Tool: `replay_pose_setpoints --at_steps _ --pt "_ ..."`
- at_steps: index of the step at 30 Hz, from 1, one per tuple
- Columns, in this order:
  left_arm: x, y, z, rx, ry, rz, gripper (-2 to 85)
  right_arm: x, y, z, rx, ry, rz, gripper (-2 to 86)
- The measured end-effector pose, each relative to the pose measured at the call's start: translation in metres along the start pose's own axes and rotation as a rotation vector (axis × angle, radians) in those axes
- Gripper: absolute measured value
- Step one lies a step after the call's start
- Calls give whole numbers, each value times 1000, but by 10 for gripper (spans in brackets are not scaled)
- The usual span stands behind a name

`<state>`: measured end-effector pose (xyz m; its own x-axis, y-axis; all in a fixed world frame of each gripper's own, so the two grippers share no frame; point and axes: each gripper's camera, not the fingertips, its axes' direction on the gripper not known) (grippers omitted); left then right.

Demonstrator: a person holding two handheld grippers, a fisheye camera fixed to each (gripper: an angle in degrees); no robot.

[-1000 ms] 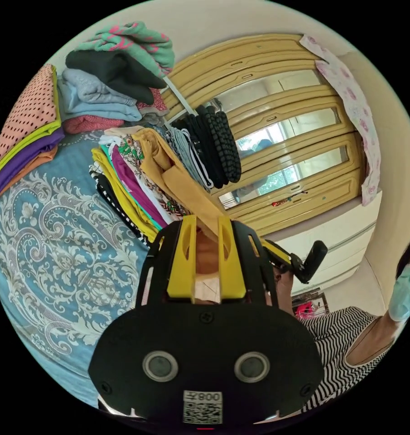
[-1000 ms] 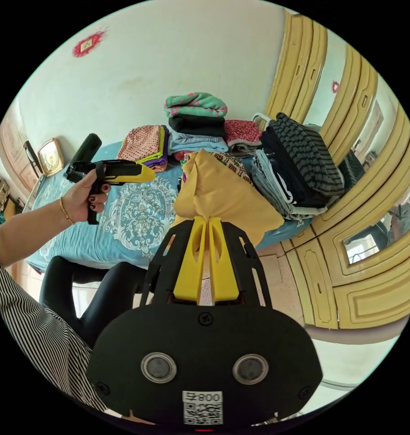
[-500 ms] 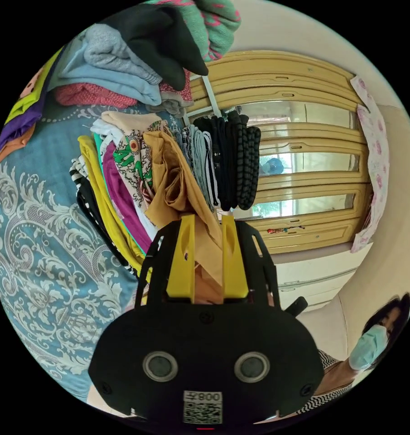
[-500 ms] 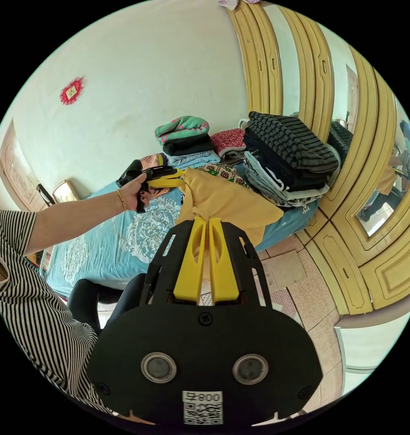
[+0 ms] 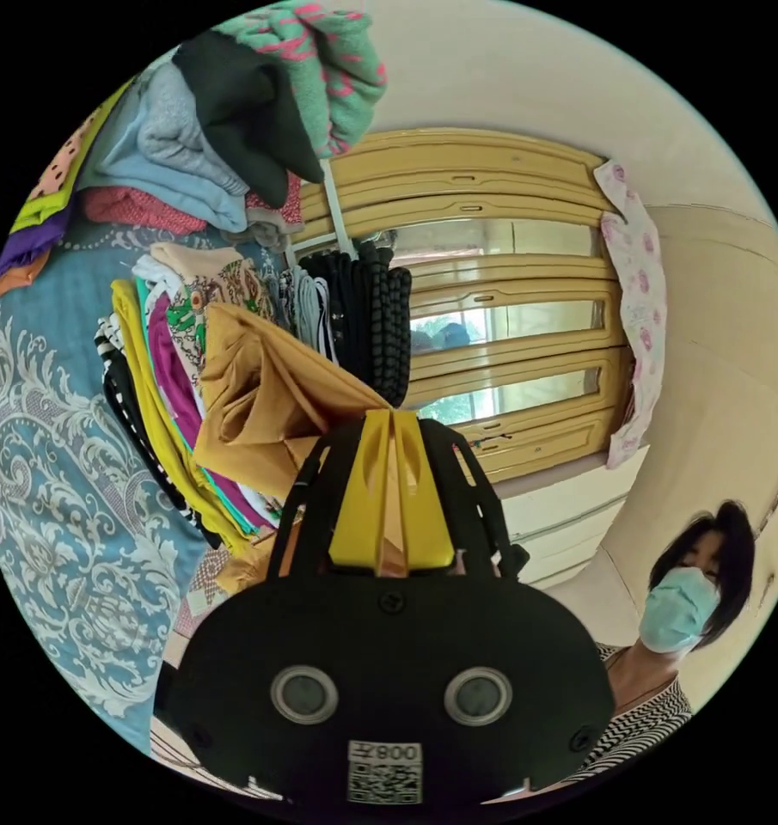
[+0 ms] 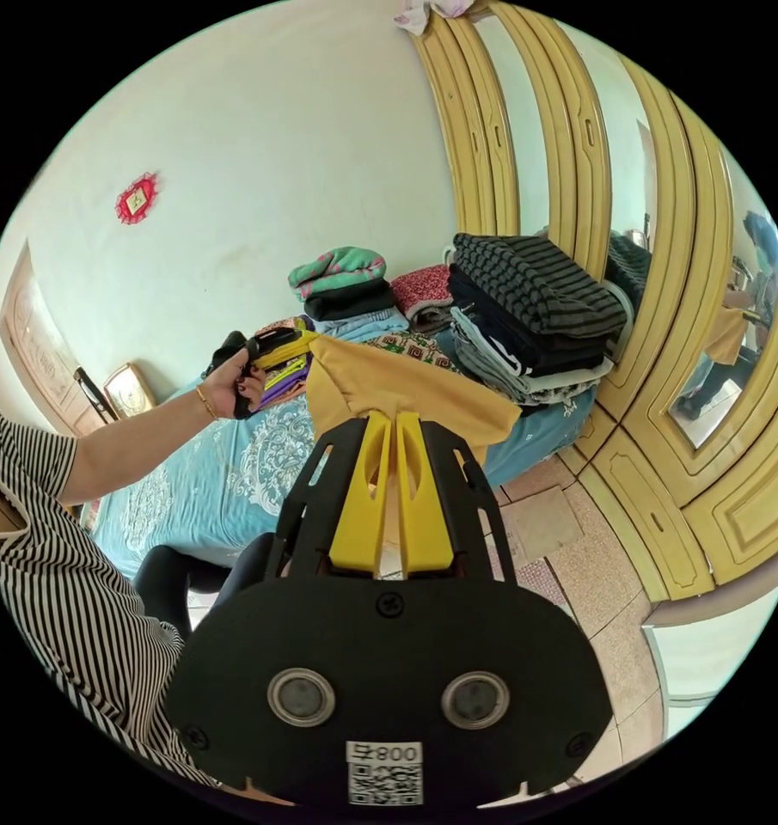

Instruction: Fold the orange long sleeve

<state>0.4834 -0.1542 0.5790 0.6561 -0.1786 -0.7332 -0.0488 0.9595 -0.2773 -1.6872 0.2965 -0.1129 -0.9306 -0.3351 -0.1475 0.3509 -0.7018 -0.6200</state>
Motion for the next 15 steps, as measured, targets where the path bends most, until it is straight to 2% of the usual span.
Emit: replay_pose_setpoints --at_steps 15 --pt "92 308 -292 300 132 335 4 -25 -120 -124 290 -113 -237 6"
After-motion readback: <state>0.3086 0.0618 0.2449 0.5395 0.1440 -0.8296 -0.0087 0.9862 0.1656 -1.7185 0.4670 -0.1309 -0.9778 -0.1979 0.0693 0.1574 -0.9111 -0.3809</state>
